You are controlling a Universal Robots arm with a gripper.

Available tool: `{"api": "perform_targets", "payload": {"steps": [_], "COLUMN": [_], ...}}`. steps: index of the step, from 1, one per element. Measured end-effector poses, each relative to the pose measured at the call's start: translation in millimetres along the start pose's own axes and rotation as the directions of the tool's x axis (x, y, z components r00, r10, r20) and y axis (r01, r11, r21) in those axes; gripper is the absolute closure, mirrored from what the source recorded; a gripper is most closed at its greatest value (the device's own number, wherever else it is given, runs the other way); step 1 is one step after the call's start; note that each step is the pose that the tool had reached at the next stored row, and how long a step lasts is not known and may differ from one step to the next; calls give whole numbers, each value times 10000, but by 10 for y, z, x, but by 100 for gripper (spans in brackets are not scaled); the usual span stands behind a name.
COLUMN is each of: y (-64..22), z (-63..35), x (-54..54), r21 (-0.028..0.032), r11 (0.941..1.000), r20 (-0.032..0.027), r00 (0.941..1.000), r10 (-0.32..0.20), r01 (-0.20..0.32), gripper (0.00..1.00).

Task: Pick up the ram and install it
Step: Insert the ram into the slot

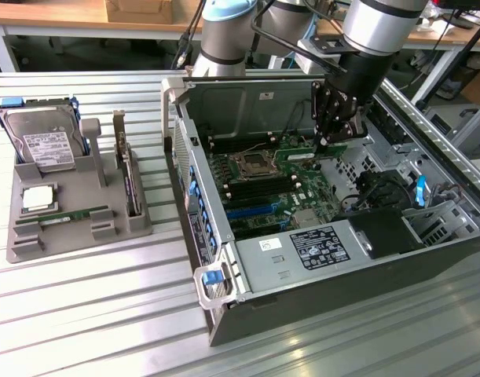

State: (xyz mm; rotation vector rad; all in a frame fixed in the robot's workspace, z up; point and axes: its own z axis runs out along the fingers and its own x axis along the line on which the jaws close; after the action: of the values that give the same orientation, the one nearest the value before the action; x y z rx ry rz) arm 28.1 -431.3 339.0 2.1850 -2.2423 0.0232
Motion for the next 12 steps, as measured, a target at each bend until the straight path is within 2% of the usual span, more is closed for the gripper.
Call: {"api": "perform_targets", "payload": {"steps": [12], "y": [0], "z": [39], "x": [-1], "r21": [0], "r11": [10000], "r20": [0], "r00": [10000], "r10": [0], "r01": [0], "gripper": [88]}}
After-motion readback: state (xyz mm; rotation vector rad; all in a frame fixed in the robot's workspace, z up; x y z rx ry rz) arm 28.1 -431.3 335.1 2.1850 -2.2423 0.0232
